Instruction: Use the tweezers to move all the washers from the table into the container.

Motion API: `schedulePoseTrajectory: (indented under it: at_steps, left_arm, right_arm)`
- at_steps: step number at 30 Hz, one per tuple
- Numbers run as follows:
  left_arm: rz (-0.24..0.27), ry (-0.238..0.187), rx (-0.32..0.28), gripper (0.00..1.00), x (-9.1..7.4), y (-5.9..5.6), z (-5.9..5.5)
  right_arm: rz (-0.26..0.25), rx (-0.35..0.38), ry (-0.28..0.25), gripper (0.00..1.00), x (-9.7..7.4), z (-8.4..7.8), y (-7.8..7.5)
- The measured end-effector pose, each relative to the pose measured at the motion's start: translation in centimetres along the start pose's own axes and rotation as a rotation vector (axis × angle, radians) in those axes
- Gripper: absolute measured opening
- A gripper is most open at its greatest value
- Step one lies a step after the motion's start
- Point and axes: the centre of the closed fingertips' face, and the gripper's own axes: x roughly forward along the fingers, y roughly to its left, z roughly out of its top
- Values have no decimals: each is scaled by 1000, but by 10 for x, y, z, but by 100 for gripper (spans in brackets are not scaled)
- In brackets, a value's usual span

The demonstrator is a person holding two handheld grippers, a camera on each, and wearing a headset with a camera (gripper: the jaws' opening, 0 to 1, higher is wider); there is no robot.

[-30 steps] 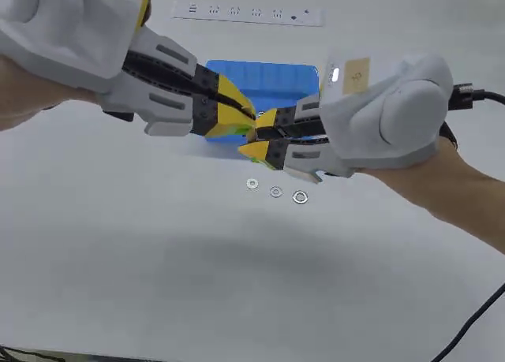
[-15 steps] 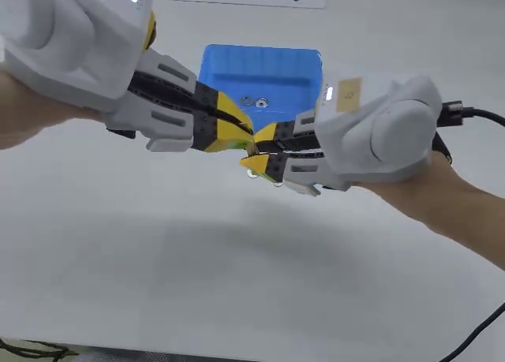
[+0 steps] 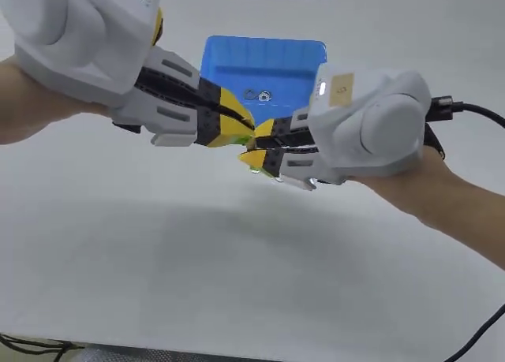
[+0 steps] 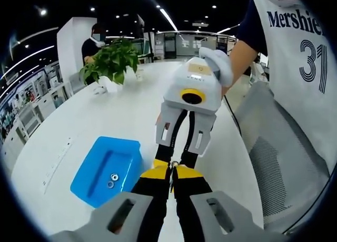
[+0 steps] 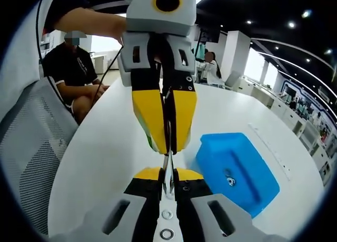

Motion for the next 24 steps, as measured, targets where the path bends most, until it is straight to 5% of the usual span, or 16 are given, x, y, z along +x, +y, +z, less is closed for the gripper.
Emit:
schedulePoseTrajectory:
  at_steps: [24]
  left_arm:
    - [-6,12,-10,7,8,2,-6]
  right_arm:
    - [7,26,4,10,4,-8,1]
